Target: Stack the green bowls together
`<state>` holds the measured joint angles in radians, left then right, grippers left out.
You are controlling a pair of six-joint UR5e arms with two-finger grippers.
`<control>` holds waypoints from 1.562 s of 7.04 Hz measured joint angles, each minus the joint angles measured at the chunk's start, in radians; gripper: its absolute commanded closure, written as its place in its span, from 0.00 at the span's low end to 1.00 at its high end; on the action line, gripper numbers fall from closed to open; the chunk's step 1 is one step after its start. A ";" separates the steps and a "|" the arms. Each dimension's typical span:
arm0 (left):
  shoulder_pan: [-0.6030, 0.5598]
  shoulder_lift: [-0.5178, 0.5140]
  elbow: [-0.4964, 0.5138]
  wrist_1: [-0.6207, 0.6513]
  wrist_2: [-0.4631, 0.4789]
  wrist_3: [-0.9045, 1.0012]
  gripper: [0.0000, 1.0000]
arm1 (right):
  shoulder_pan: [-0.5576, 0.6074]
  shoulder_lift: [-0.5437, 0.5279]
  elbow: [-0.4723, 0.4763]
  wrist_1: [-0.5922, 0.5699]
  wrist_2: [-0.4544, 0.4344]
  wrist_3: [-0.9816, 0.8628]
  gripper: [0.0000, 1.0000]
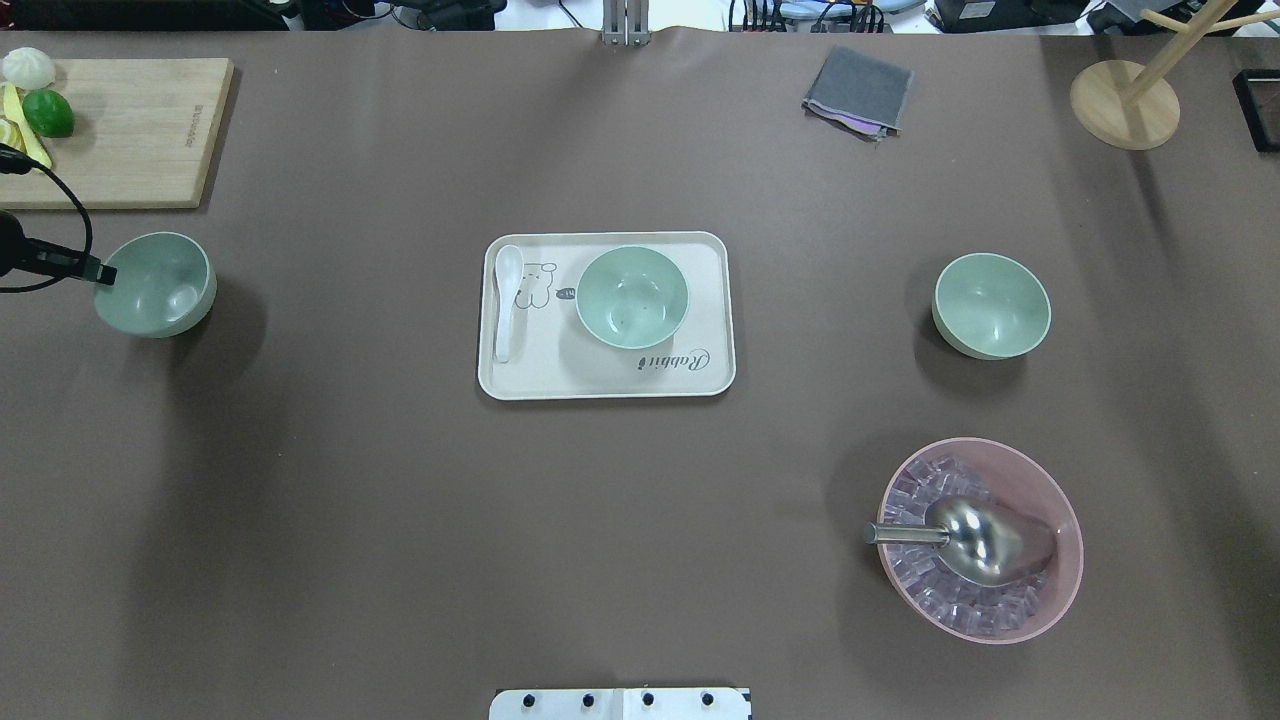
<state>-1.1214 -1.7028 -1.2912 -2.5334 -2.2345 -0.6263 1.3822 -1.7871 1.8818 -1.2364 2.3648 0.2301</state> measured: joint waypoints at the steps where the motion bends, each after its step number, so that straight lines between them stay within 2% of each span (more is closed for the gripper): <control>1: 0.000 0.000 -0.006 0.000 0.000 -0.001 1.00 | 0.000 0.000 0.000 0.000 0.000 0.000 0.00; 3: 0.000 -0.001 -0.062 0.018 -0.009 -0.018 1.00 | 0.000 0.000 -0.001 0.001 0.001 -0.003 0.00; 4: 0.002 -0.005 -0.123 0.074 -0.009 -0.047 1.00 | -0.001 -0.001 -0.003 0.016 0.001 -0.011 0.00; 6: 0.029 -0.028 -0.309 0.307 -0.002 -0.104 1.00 | -0.007 -0.005 -0.032 0.089 0.002 -0.011 0.00; 8: 0.128 -0.129 -0.438 0.521 0.044 -0.234 1.00 | -0.010 -0.005 -0.051 0.115 0.003 -0.002 0.00; 11: 0.324 -0.394 -0.428 0.739 0.171 -0.440 1.00 | -0.011 -0.004 -0.053 0.118 0.000 0.004 0.00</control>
<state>-0.7974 -2.0972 -1.7188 -1.7941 -2.0637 -1.0667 1.3715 -1.7913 1.8286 -1.1184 2.3646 0.2344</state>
